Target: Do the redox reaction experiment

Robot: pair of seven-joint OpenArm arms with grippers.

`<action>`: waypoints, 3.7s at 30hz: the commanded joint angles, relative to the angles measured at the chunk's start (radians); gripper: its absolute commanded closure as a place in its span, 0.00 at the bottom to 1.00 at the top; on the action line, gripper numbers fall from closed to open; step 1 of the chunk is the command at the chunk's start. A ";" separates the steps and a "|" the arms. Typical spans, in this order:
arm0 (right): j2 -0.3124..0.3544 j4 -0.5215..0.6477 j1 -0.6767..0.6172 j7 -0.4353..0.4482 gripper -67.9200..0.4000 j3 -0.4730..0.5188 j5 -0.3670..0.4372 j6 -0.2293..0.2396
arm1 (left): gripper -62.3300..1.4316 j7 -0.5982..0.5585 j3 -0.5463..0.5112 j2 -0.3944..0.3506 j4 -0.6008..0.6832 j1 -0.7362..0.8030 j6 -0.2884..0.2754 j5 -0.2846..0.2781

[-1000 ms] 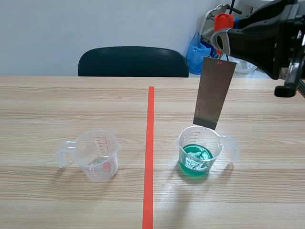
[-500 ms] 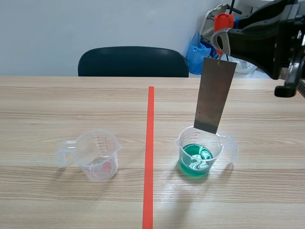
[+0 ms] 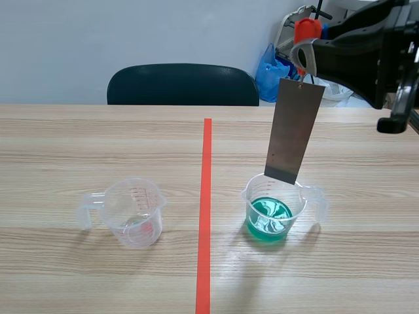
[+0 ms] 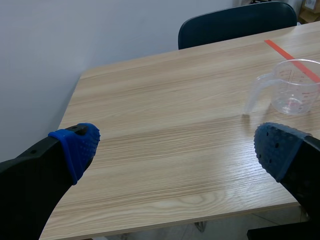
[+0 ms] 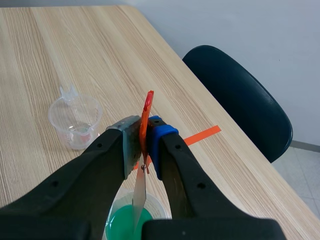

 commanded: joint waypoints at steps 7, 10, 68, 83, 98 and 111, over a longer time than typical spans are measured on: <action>0.013 0.014 0.009 0.019 0.99 0.011 0.014 0.006 | 0.00 -0.020 -0.009 0.005 0.008 0.001 -0.006 -0.008; 0.013 0.014 0.009 0.019 0.99 0.011 0.014 0.006 | 0.00 -0.020 -0.009 0.005 0.008 0.001 -0.006 -0.008; 0.013 0.014 0.009 0.020 0.99 0.011 0.014 0.006 | 0.00 -0.019 -0.009 0.005 0.008 0.001 -0.006 -0.007; 0.013 0.014 0.009 0.023 0.99 0.011 0.014 0.006 | 0.93 0.126 0.002 -0.166 0.008 -0.255 -0.223 0.182; 0.013 0.014 0.009 0.023 0.99 0.011 0.014 0.006 | 0.93 0.548 0.524 -0.277 0.009 -0.938 -0.274 0.178; 0.013 0.014 0.009 0.023 0.99 0.011 0.014 0.006 | 0.93 0.801 0.982 -0.160 0.009 -1.351 -0.274 0.069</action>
